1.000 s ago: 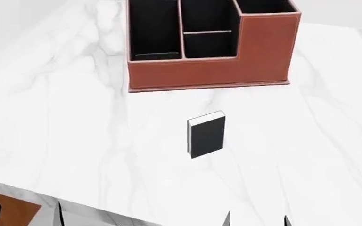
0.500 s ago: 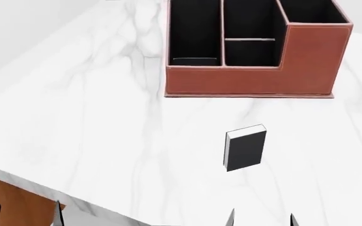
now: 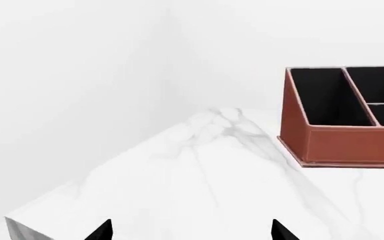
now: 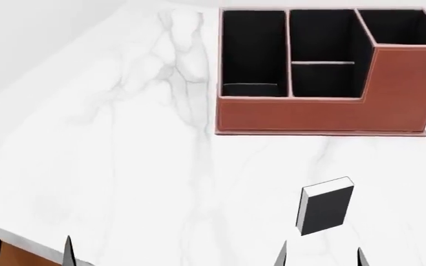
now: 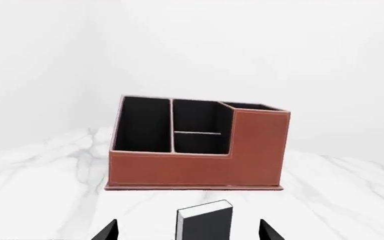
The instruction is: Pick up the book and place it in the left compartment of the caddy.
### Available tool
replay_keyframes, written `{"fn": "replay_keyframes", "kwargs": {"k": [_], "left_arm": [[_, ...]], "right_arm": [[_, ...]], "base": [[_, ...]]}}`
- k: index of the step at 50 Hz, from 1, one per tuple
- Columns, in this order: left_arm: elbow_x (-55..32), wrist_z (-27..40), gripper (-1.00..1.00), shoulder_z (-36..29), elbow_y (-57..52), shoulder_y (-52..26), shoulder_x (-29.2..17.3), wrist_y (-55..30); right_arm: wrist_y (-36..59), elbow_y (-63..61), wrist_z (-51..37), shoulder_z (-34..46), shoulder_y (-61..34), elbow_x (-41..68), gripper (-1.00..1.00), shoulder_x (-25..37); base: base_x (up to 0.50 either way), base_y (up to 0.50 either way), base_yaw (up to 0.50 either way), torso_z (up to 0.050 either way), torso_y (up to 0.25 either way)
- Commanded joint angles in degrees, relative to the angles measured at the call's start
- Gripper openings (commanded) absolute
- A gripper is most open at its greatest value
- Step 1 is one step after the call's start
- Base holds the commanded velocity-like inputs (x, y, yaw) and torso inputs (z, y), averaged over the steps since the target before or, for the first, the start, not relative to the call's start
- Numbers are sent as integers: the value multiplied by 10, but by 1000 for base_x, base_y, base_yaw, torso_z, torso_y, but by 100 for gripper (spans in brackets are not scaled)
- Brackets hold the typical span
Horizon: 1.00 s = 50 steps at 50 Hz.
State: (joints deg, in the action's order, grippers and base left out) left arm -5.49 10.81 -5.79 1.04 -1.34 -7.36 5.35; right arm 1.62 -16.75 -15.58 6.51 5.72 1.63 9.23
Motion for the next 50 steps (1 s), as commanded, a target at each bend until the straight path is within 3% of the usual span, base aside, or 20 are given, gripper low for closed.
{"fn": "replay_keyframes", "kwargs": {"k": [1, 2, 5, 37, 44, 50], "left_arm": [[-17, 10, 100, 8, -24, 3, -10, -16], [-18, 10, 100, 8, -22, 1, -10, -15], [-18, 12, 100, 6, -18, -2, -10, -16], [-30, 22, 100, -6, -24, 6, -21, -8], [-31, 25, 100, -9, -23, 4, -23, -8], [-33, 27, 100, -11, -23, 2, -24, -9]], "right_arm": [[100, -93, 1, 3, -40, 9, 100, 11], [179, -134, -3, 7, -40, 1, 100, 13], [189, -143, -6, 8, -41, -2, 100, 15], [132, -136, -22, 8, -23, 5, 100, 25], [129, -142, -31, 12, -19, -11, 100, 32], [136, -152, -39, 13, -18, -21, 100, 34]], "base": [[0, 0, 0, 0, 0], [0, 0, 0, 0, 0], [0, 0, 0, 0, 0], [328, 118, 0, 0, 0], [-7, 19, 0, 0, 3], [-127, 486, 0, 0, 0]]}}
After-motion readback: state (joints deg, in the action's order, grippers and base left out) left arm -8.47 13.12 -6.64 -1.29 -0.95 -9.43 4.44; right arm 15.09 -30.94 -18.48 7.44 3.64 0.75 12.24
